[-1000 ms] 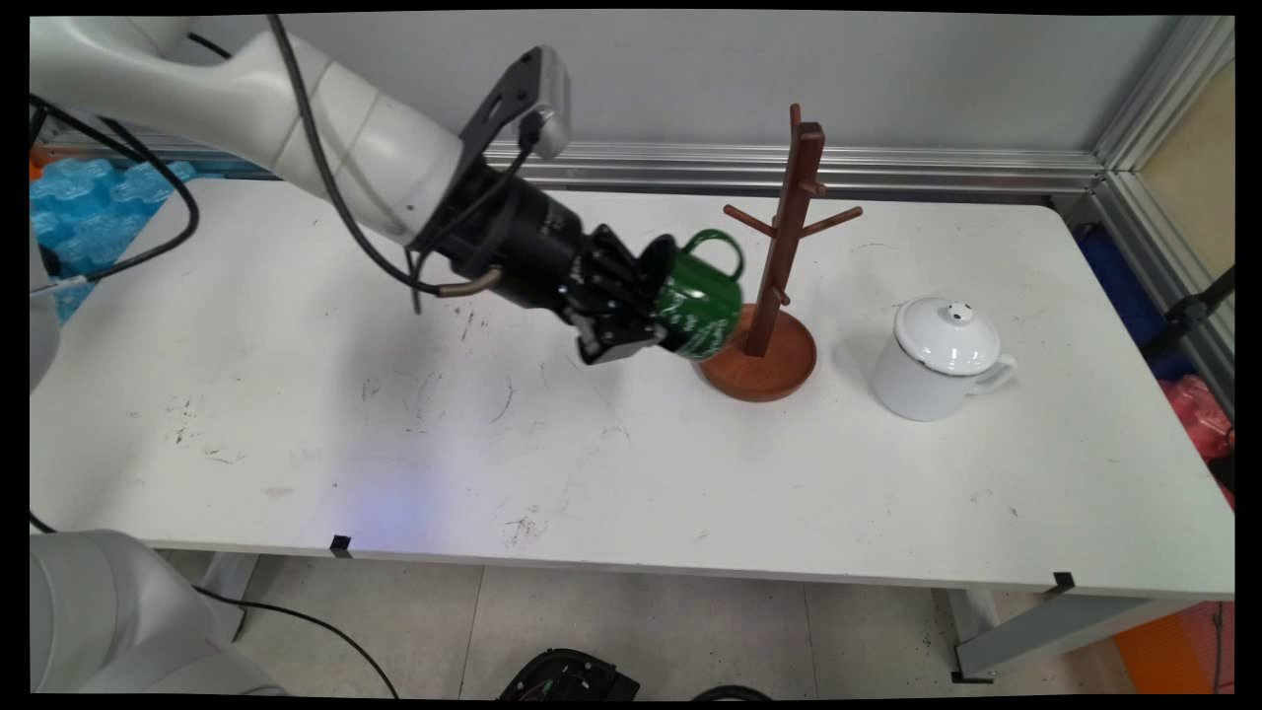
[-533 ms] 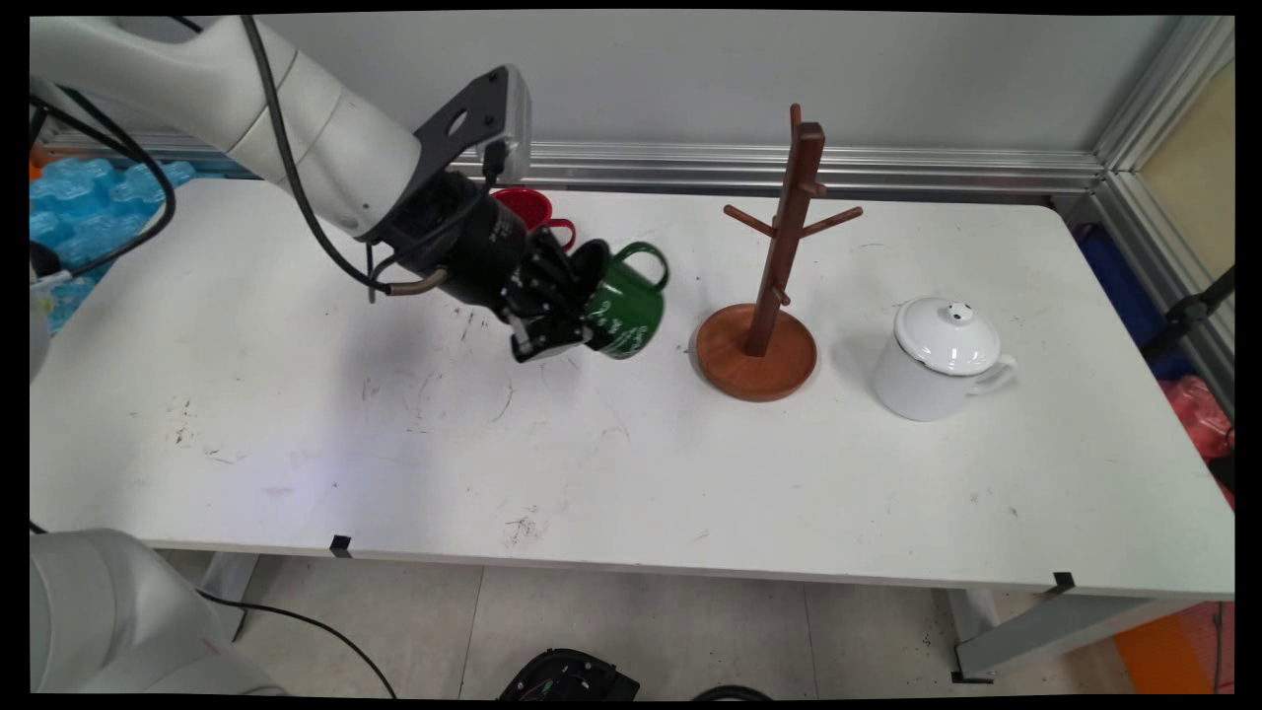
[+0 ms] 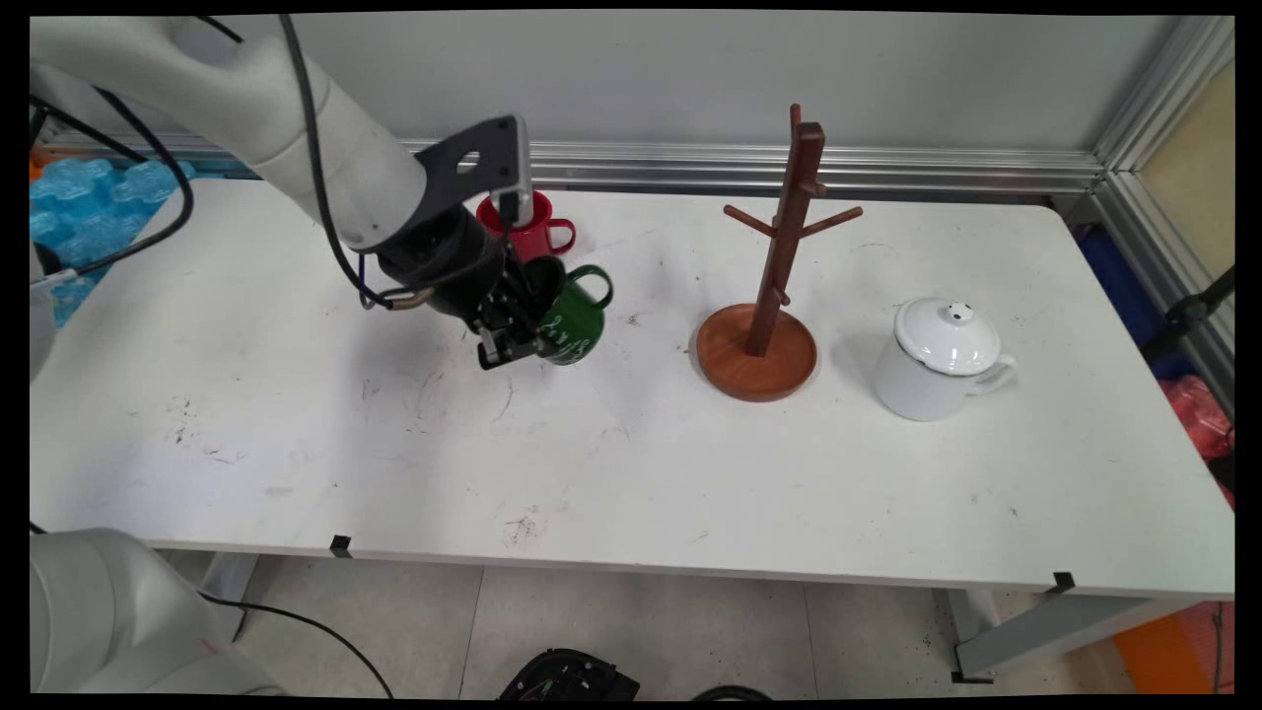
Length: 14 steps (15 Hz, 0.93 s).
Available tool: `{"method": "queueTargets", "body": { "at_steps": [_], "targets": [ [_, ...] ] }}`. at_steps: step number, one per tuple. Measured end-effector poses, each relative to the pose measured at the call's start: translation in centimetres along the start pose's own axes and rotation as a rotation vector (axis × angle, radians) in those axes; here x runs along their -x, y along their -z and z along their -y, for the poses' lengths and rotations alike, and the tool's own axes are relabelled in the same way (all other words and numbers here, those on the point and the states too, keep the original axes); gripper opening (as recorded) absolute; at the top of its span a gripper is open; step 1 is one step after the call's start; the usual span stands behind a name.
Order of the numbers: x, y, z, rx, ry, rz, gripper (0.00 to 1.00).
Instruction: Place the picked object on the table
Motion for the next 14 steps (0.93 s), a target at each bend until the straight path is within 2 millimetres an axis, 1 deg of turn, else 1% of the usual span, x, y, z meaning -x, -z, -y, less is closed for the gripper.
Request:
{"method": "queueTargets", "body": {
  "at_steps": [7, 14],
  "targets": [
    [0.4, -3.5, -0.1, -0.046, 0.004, 0.181, 0.0],
    [-0.3, -6.7, -1.1, -0.077, 0.02, 0.315, 0.0]
  ]
}}
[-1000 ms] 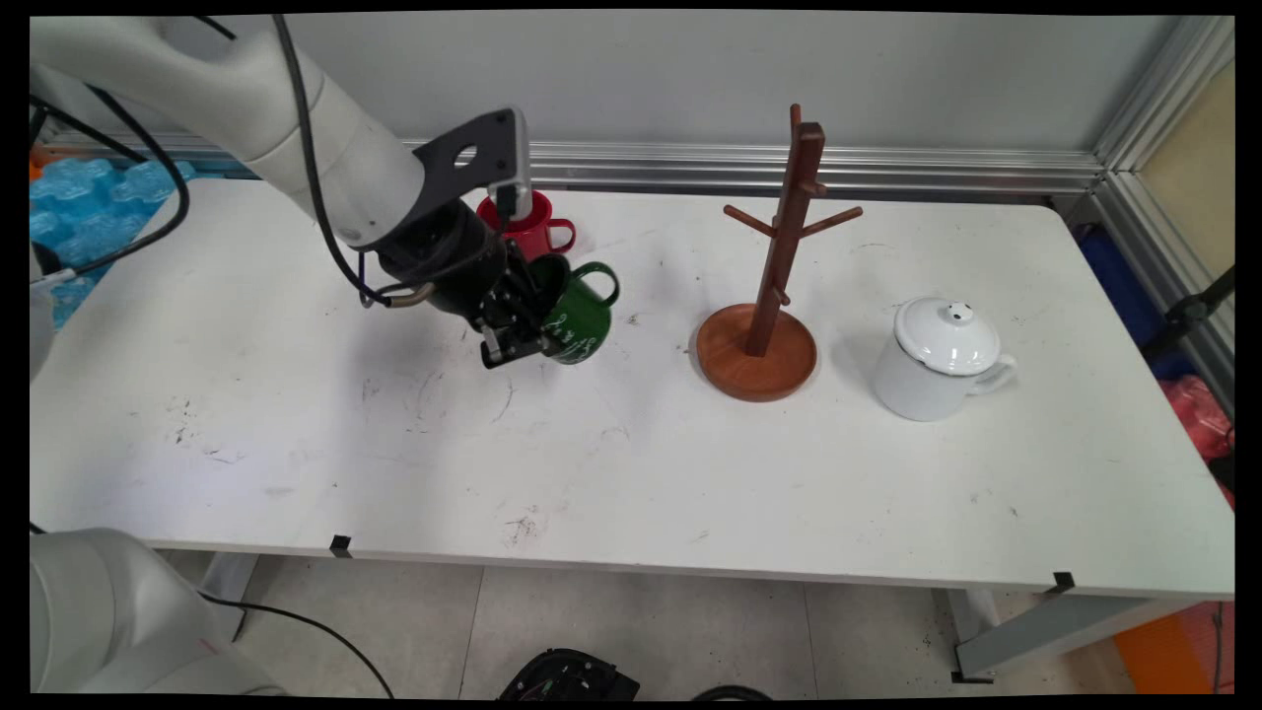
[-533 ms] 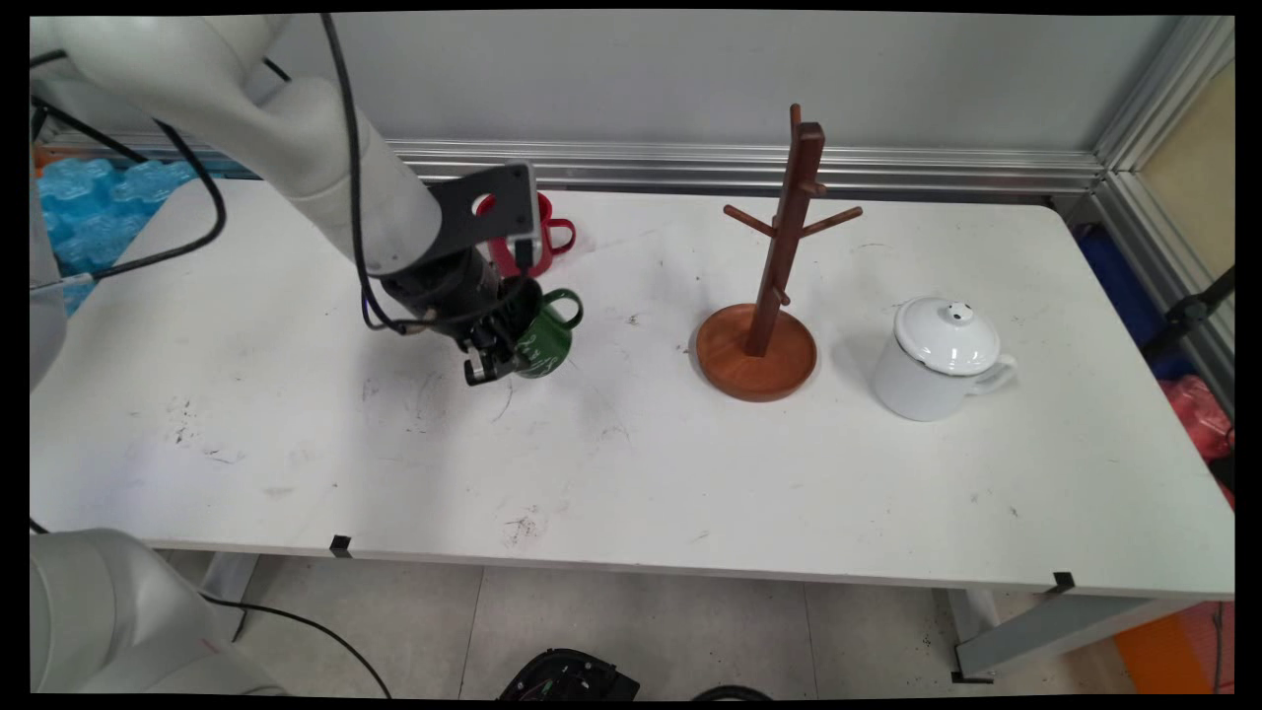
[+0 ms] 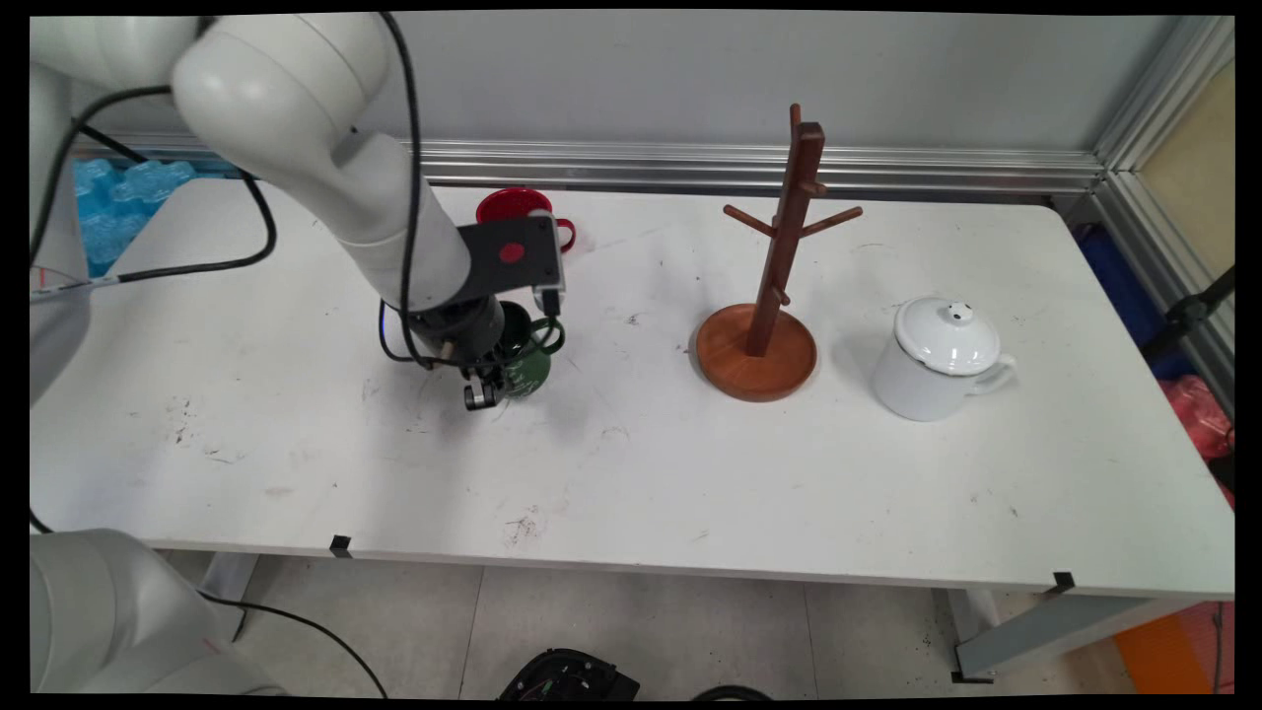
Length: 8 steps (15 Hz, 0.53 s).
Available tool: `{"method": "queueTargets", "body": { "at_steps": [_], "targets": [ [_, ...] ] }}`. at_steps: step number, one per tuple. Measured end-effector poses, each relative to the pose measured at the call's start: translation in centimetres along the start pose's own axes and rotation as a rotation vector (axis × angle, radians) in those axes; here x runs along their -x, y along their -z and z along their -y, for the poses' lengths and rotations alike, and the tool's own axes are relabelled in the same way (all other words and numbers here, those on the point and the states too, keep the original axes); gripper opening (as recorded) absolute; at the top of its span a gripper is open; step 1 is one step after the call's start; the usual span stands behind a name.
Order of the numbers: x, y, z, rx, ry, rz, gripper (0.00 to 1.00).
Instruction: Place the picked object on the table
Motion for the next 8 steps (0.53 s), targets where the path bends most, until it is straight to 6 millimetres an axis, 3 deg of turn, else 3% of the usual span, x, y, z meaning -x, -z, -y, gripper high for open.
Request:
{"method": "queueTargets", "body": {
  "at_steps": [8],
  "targets": [
    [-2.5, -1.6, -1.2, -0.013, 0.053, 0.095, 0.0]
  ]
}}
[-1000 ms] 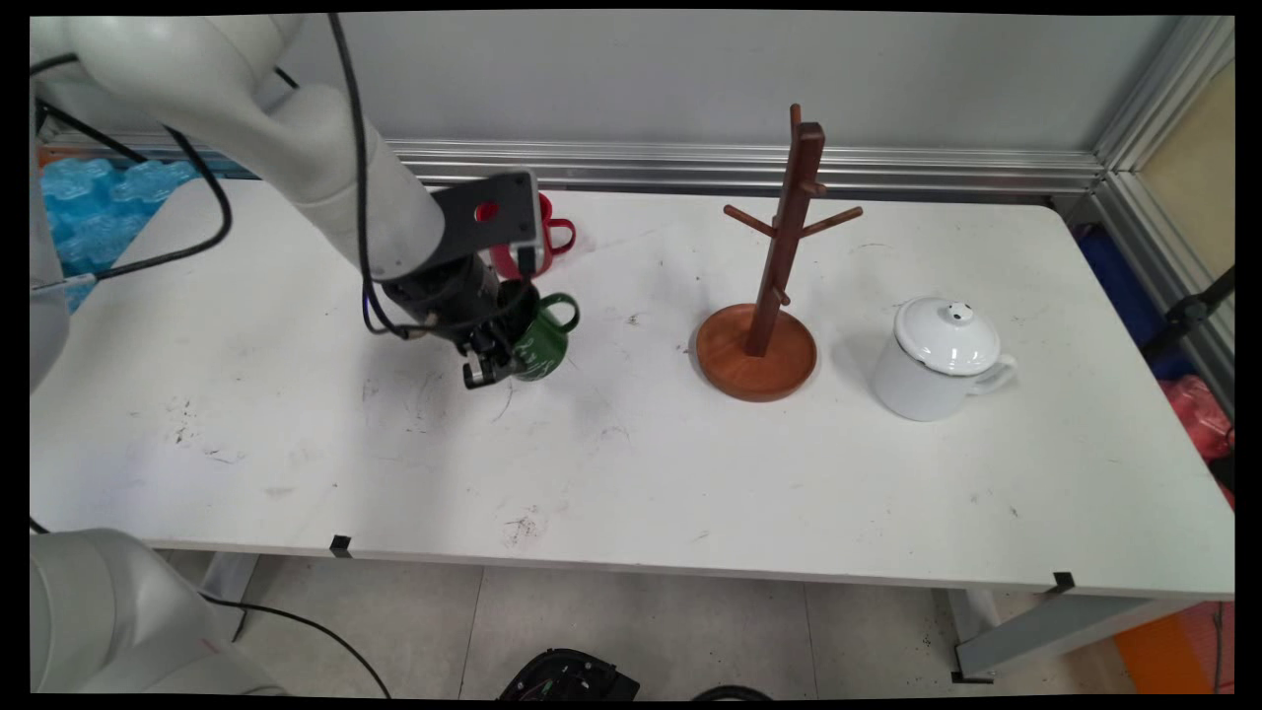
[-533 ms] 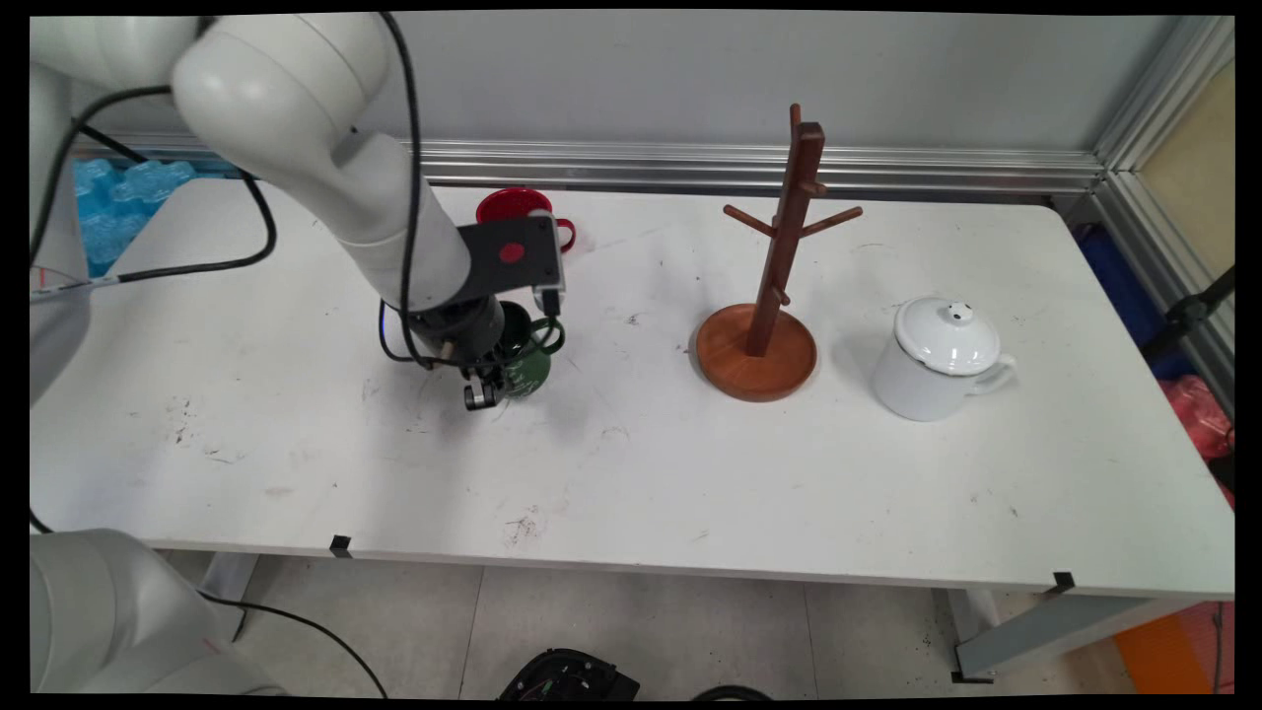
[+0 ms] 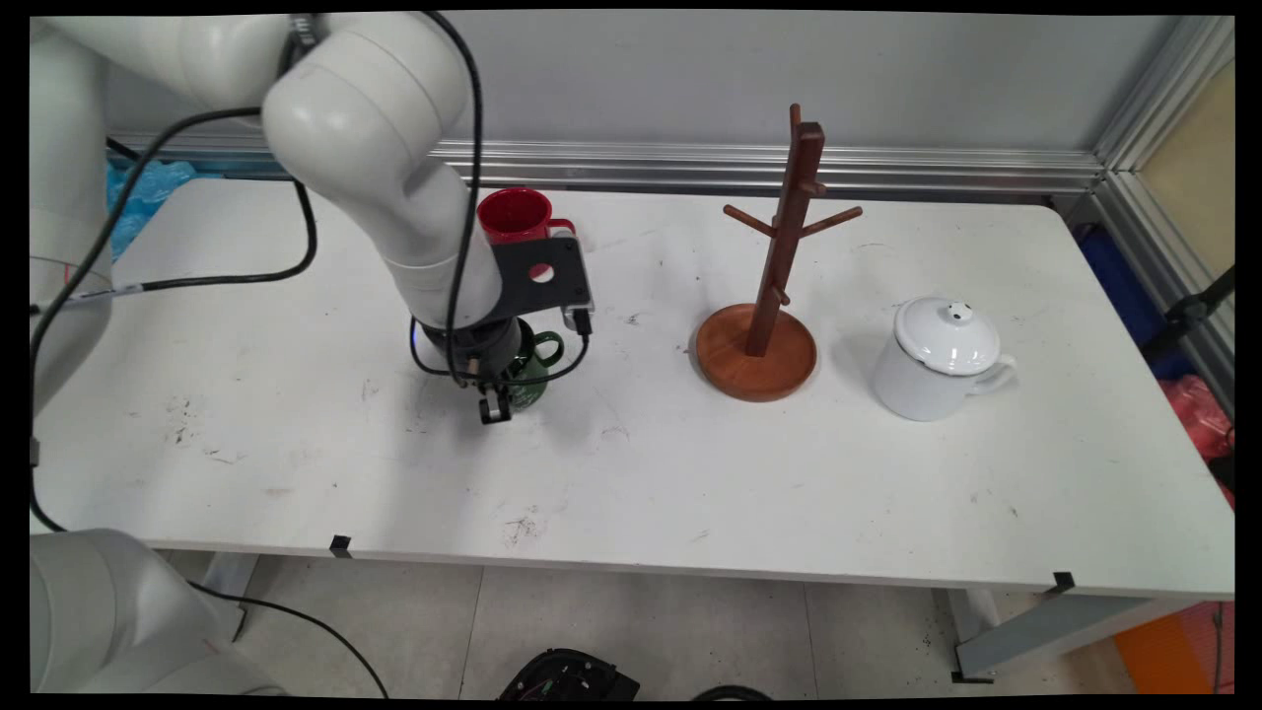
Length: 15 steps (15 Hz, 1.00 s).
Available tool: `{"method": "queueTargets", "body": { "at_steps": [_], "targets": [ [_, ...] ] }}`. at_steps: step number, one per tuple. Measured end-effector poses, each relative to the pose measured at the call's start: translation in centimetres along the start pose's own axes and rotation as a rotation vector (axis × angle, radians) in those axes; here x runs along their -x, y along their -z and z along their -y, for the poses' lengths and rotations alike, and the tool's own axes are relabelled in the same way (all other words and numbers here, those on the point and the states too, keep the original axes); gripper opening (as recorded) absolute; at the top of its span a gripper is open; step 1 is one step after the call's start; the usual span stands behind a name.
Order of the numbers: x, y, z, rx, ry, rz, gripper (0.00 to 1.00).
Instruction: Place the picked object on the table
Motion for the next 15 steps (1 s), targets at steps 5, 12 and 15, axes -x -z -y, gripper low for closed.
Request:
{"method": "queueTargets", "body": {
  "at_steps": [5, 12, 15],
  "targets": [
    [-1.4, -0.6, -0.4, 0.0, 0.032, 0.037, 0.0],
    [-3.0, -0.9, -0.5, 0.004, 0.061, 0.052, 1.0],
    [-3.6, -0.7, -0.5, 0.006, 0.053, 0.042, 1.0]
  ]
}}
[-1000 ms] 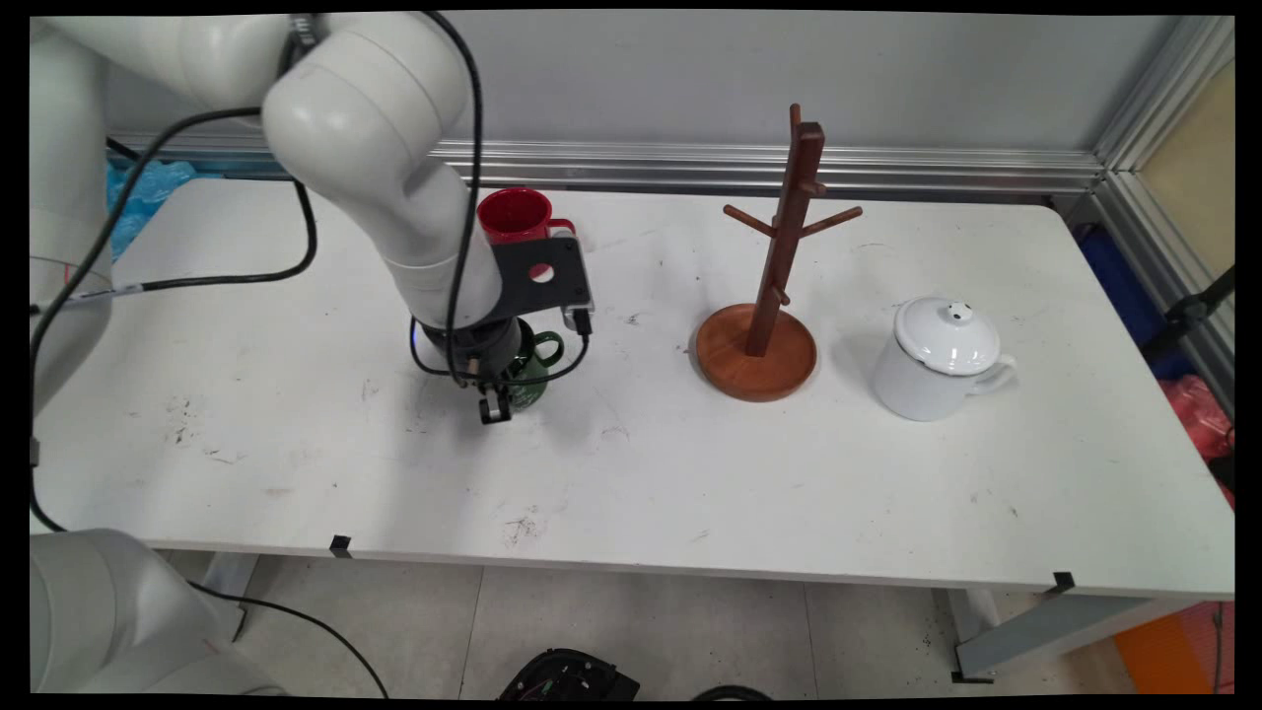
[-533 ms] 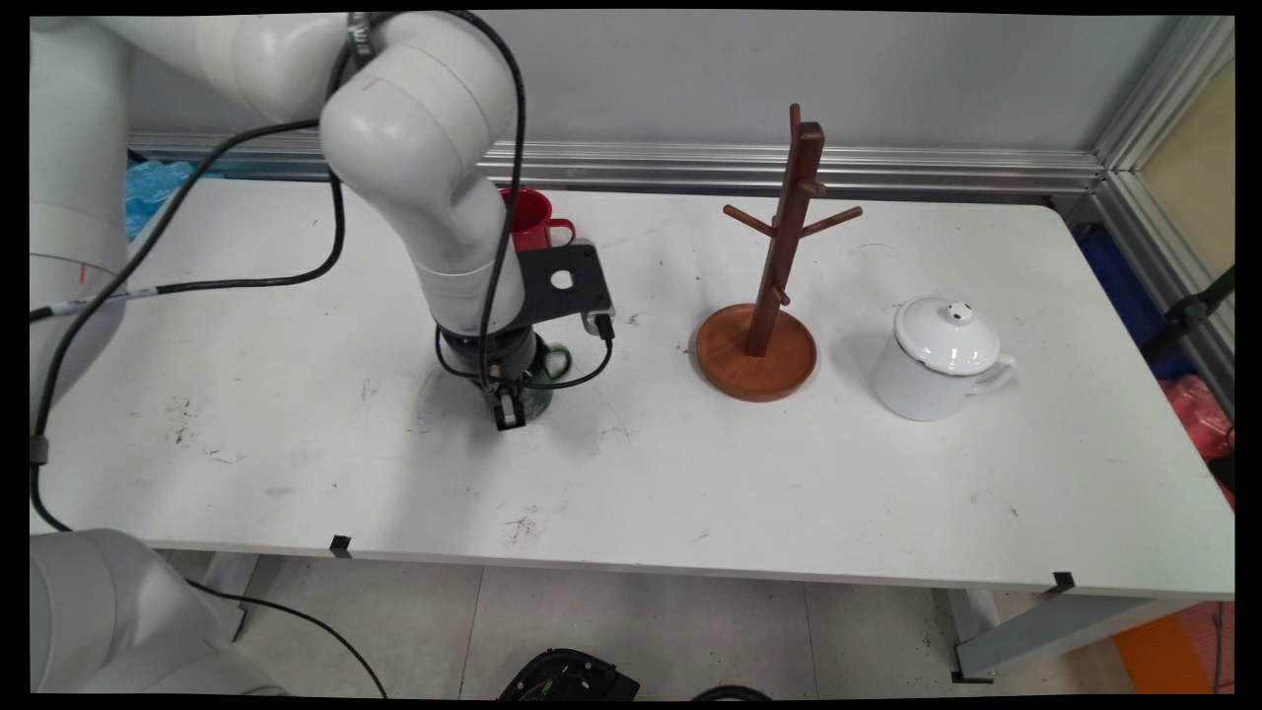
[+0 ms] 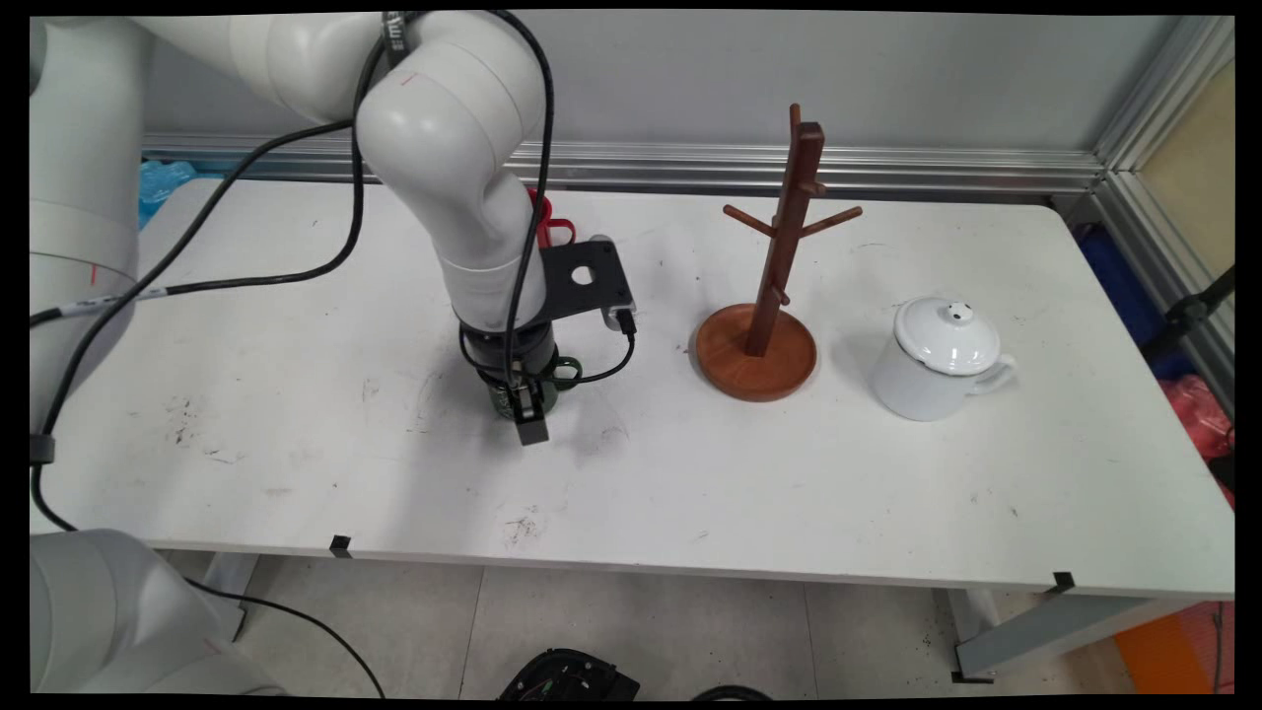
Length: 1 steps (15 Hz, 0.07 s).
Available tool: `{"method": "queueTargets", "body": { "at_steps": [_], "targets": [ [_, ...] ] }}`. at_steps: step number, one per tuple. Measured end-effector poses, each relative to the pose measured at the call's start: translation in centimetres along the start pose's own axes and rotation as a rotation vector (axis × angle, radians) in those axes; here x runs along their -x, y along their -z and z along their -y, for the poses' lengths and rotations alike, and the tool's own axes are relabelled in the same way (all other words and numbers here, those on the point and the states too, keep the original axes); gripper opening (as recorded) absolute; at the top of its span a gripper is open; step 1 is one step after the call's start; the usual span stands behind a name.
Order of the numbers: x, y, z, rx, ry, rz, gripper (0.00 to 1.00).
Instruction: Place the picked object on the table
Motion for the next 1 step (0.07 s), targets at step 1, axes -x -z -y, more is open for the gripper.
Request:
{"method": "queueTargets", "body": {
  "at_steps": [1],
  "targets": [
    [-0.09, 0.16, 0.01, 0.0, -0.004, -0.004, 1.0]
  ]
}}
